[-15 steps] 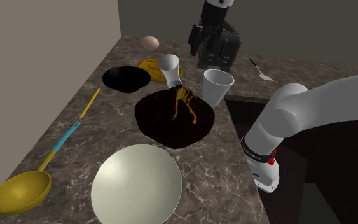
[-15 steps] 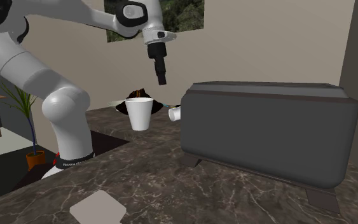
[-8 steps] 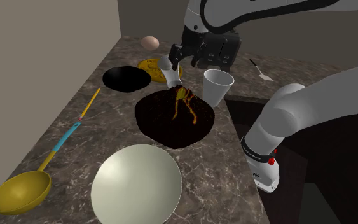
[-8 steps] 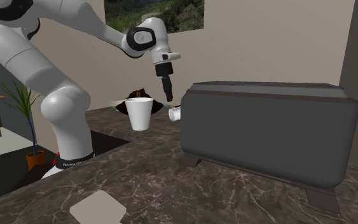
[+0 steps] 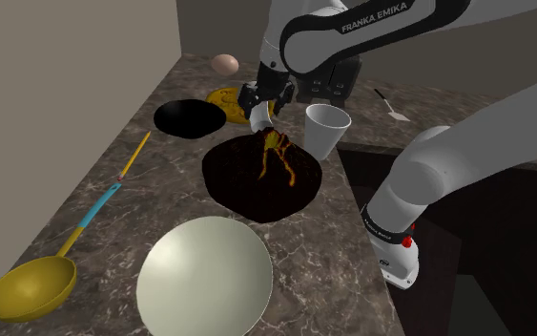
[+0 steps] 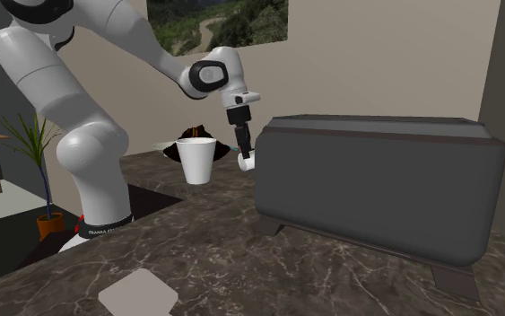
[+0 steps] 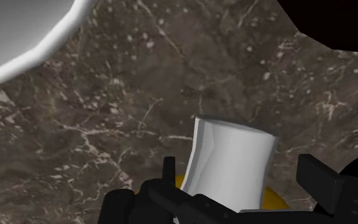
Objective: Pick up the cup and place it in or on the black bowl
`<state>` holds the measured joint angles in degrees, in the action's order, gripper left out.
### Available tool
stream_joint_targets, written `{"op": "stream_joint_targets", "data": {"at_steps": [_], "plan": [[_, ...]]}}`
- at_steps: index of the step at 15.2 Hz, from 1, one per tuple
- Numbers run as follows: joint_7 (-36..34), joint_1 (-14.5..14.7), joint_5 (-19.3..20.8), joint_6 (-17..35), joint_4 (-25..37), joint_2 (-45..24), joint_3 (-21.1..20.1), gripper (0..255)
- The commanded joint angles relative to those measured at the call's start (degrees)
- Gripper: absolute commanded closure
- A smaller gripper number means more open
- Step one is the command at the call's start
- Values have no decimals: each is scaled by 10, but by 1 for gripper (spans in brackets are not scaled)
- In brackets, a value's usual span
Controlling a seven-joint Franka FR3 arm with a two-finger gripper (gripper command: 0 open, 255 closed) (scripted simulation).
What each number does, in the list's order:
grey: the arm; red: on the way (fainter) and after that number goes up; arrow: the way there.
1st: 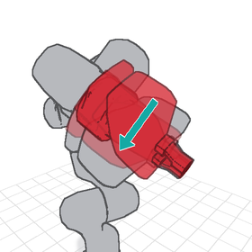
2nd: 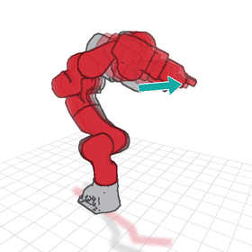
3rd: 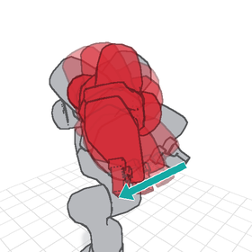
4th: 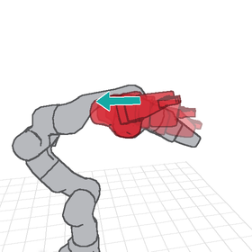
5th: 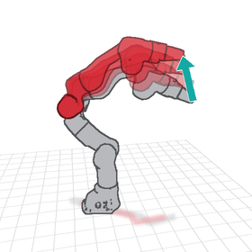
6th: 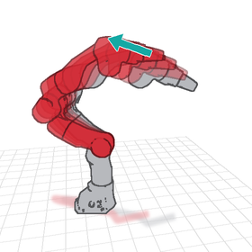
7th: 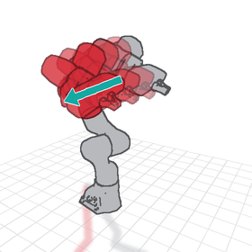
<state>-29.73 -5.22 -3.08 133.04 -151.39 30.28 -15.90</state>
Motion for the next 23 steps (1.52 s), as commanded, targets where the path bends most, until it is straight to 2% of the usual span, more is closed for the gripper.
{"op": "stream_joint_targets", "data": {"at_steps": [1, 2, 10, 11, 20, 23], "plan": [[-2, -2, 2, 19, -7, -12, -3, 0], [-4, -4, 3, 34, -12, -22, -5, 0], [-4, -4, 3, 34, -12, -22, -5, 0], [-4, -4, 3, 34, -12, -22, -5, 255], [-4, -4, 3, 34, -12, -22, -5, 255], [0, -3, 2, 7, 2, -9, -1, 255]]}}
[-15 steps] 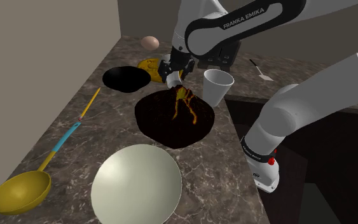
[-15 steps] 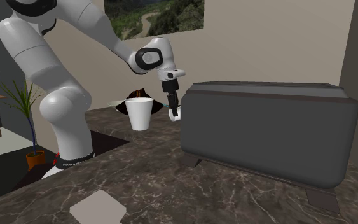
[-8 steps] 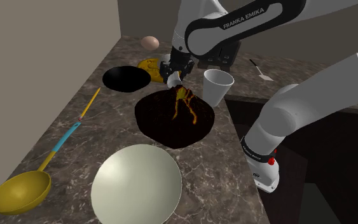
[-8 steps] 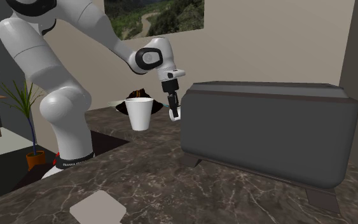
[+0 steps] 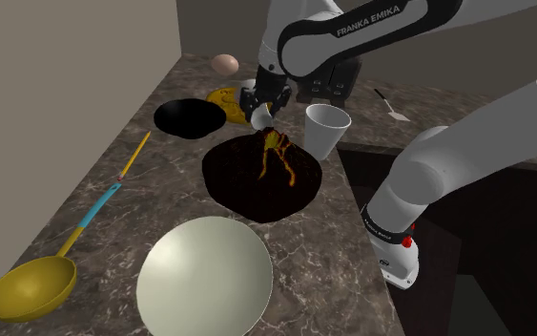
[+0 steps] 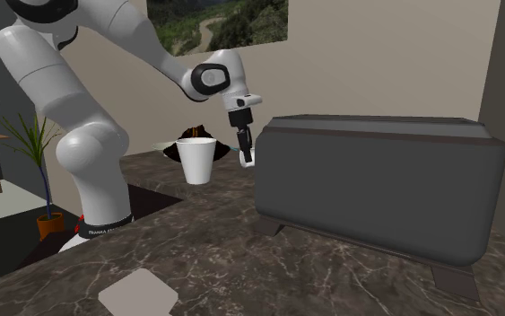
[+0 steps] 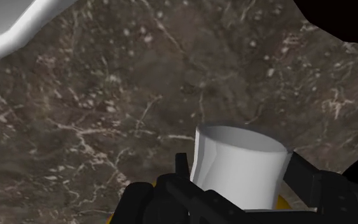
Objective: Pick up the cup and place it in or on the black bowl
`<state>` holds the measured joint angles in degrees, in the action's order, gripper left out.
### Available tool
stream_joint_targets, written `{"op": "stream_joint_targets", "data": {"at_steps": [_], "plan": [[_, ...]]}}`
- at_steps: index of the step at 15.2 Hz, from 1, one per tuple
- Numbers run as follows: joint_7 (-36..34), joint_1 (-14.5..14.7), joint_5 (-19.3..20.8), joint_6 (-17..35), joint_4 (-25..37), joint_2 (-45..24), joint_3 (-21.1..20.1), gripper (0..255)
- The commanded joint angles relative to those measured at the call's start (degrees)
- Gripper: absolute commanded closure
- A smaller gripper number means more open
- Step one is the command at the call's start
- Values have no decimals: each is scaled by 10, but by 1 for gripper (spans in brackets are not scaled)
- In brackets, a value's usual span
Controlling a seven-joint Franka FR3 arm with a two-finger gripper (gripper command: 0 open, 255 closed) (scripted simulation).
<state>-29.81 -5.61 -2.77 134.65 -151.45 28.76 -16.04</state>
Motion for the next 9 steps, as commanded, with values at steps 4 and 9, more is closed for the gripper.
{"op": "stream_joint_targets", "data": {"at_steps": [4, 9], "plan": [[5, 3, -2, -45, 24, 21, 6, 255], [9, 3, -2, -88, 53, 35, 11, 255]]}}
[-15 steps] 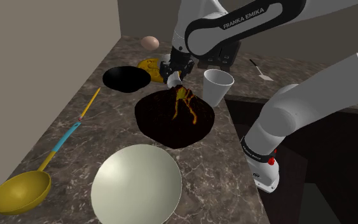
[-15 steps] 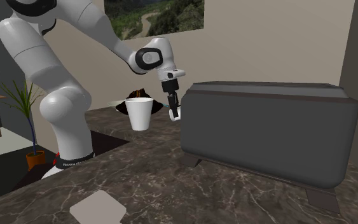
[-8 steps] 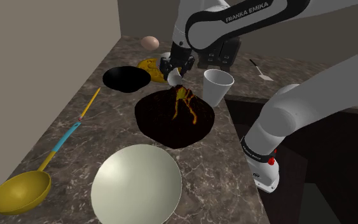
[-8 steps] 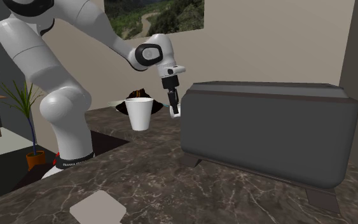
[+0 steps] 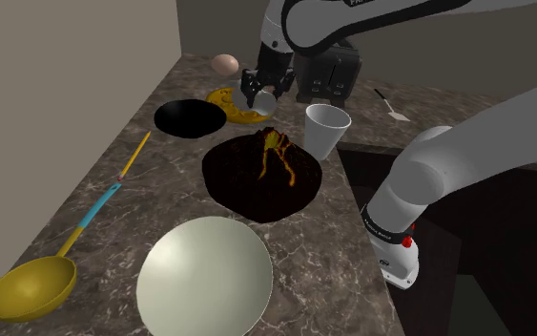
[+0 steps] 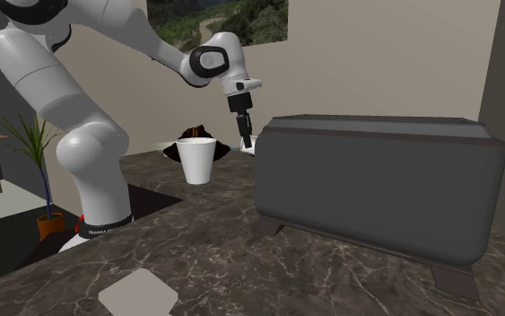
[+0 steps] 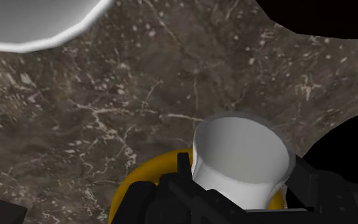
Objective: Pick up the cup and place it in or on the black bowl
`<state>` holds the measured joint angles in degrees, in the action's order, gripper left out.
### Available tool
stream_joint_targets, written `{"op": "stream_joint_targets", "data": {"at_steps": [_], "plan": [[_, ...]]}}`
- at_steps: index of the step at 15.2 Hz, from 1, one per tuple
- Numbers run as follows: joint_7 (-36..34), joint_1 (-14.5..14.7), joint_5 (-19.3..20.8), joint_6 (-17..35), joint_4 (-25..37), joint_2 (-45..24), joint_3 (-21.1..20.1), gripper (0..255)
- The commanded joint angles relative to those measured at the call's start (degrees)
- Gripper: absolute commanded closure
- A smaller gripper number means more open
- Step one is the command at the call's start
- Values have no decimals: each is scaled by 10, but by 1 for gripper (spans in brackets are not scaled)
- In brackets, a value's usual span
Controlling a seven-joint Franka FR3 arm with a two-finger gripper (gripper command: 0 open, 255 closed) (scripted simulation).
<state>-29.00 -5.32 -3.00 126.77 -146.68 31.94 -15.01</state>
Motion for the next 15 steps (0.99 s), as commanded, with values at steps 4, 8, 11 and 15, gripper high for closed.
{"op": "stream_joint_targets", "data": {"at_steps": [4, 8, 11, 15], "plan": [[4, 0, 0, -42, 31, 11, 5, 255], [6, 0, 1, -75, 58, 17, 9, 255], [8, -1, 2, -98, 79, 20, 11, 255], [-45, 1, 6, -87, 135, -49, -35, 255]]}}
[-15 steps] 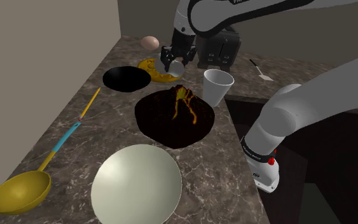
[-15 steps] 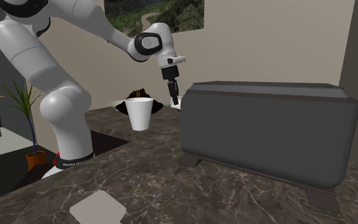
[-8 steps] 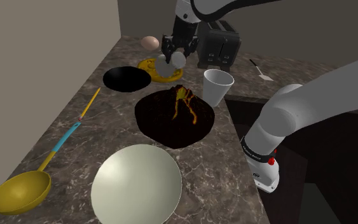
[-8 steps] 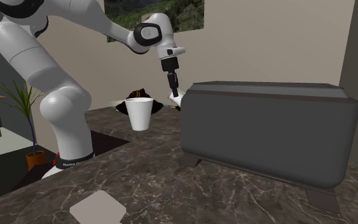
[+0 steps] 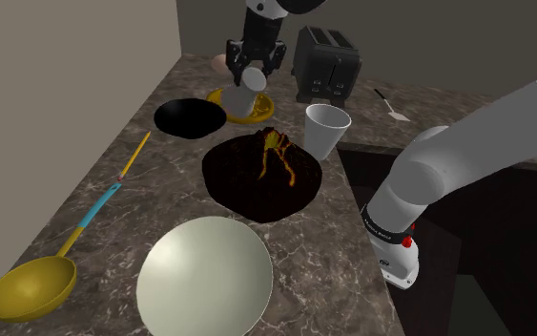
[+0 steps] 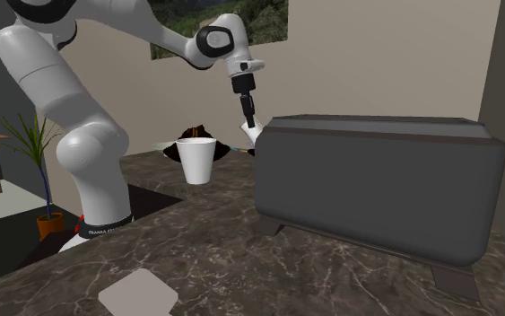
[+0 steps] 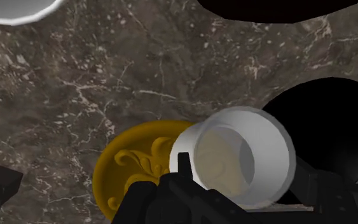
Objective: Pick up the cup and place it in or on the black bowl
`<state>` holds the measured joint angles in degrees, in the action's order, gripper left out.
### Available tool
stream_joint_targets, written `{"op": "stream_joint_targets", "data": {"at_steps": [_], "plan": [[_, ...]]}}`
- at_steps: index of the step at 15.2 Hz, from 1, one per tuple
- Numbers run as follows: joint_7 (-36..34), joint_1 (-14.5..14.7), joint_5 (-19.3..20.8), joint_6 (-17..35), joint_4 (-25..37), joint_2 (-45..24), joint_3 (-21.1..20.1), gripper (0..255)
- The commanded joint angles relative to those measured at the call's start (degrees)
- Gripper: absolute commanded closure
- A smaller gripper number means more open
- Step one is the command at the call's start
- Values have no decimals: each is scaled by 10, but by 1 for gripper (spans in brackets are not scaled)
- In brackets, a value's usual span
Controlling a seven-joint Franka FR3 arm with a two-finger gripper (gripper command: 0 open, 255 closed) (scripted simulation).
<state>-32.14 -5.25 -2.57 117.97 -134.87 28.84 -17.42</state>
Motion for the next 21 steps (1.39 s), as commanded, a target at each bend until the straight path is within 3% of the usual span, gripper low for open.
{"op": "stream_joint_targets", "data": {"at_steps": [1, 11, 21], "plan": [[-28, 0, 5, 3, 32, -35, -23, 255], [-172, 0, 86, -7, 212, -227, -125, 255], [-192, 0, 102, 67, 153, -245, -129, 255]]}}
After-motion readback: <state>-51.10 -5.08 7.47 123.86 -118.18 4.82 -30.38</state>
